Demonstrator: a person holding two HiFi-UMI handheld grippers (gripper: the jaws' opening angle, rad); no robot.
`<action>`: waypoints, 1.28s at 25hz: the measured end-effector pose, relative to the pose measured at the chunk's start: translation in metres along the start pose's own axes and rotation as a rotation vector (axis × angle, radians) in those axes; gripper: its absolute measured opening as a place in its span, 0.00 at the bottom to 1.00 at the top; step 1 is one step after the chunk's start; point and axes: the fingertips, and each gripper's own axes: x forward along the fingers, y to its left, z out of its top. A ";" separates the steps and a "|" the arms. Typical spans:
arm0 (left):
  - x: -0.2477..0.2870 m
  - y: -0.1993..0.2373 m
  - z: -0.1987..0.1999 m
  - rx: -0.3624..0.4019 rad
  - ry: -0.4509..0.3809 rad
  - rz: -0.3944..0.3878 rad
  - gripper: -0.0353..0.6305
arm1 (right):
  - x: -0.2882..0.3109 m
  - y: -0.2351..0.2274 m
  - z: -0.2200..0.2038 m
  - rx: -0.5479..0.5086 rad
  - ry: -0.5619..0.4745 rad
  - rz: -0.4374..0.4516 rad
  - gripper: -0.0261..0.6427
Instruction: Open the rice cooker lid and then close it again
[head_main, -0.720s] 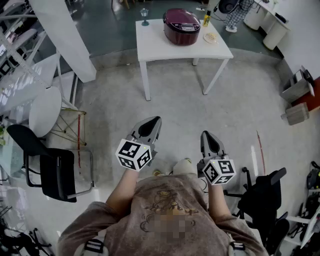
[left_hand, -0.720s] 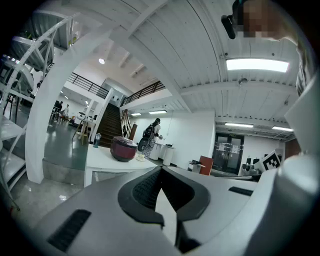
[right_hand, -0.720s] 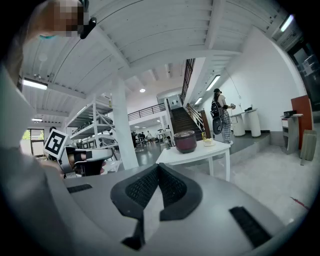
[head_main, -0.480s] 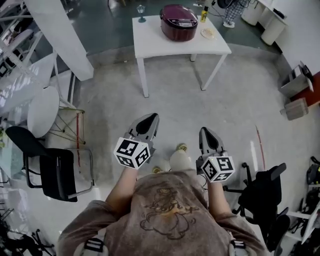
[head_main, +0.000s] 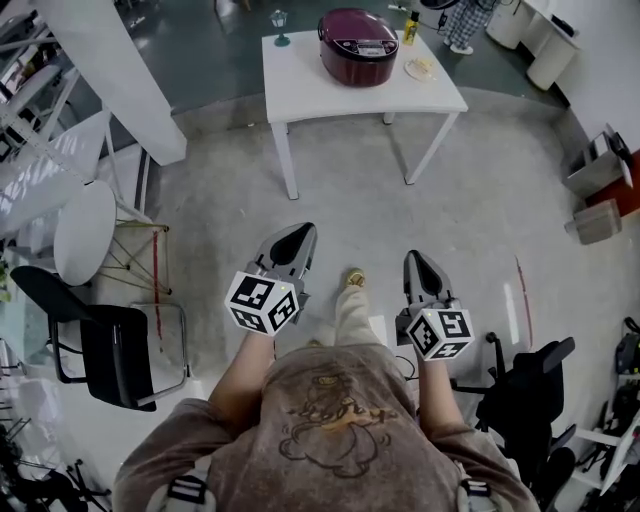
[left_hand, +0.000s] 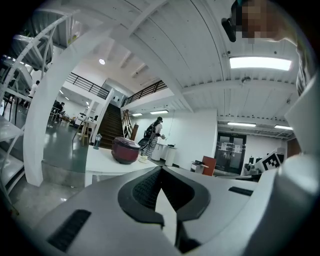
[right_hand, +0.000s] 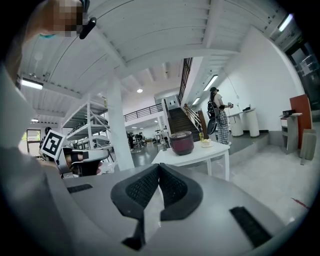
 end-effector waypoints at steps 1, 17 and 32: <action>0.006 0.004 0.002 0.002 -0.001 0.001 0.09 | 0.007 -0.003 0.003 0.006 -0.002 0.003 0.03; 0.143 0.069 0.045 -0.021 -0.010 0.052 0.09 | 0.149 -0.071 0.059 0.005 0.002 0.067 0.03; 0.267 0.115 0.077 -0.020 -0.049 0.126 0.09 | 0.269 -0.145 0.103 -0.033 0.032 0.180 0.03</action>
